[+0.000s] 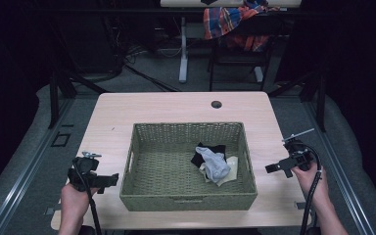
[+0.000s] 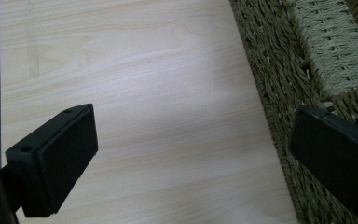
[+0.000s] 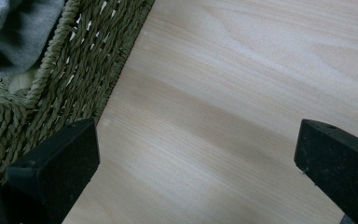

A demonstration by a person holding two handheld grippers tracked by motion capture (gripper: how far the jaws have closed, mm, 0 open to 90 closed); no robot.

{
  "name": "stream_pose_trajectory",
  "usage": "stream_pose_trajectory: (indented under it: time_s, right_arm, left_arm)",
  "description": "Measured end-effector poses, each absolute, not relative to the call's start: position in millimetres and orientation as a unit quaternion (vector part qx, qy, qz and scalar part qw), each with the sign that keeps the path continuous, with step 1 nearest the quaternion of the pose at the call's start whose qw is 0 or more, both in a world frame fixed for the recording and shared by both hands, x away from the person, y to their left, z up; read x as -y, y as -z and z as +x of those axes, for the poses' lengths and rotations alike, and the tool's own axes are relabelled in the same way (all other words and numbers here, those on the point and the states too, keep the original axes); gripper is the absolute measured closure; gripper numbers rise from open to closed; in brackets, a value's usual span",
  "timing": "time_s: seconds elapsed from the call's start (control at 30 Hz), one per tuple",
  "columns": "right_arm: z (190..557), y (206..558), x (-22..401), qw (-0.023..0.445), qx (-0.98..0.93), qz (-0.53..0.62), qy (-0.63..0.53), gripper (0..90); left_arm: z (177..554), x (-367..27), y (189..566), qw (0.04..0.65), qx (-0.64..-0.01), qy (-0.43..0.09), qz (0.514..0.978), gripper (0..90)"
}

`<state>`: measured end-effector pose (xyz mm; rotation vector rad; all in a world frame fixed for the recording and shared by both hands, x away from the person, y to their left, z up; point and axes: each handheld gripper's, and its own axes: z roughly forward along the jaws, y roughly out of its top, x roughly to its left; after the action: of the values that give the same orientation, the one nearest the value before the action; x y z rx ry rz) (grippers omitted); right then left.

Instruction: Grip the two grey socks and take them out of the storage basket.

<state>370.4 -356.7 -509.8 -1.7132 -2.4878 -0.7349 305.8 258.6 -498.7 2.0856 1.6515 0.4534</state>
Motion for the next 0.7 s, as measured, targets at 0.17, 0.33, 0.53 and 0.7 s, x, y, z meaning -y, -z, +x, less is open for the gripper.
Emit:
stream_pose_trajectory:
  time_s: [0.17,0.33,0.53,0.7]
  right_arm:
    - [370,508,354,0.005,0.803,-0.549,0.234,0.0]
    - [371,500,353,-0.011,0.809,-0.54,0.231,0.0]
    - [370,480,346,-0.049,0.816,-0.527,0.233,0.0]
    - [372,467,339,-0.065,0.821,-0.515,0.236,1.5]
  left_arm:
    - [305,-258,498,0.22,-0.597,-0.164,0.754,1.5]
    - [306,-258,499,0.22,-0.596,-0.165,0.755,1.5]
    - [305,-258,498,0.219,-0.596,-0.165,0.755,1.4]
    - [305,-258,498,0.219,-0.597,-0.164,0.754,1.5]
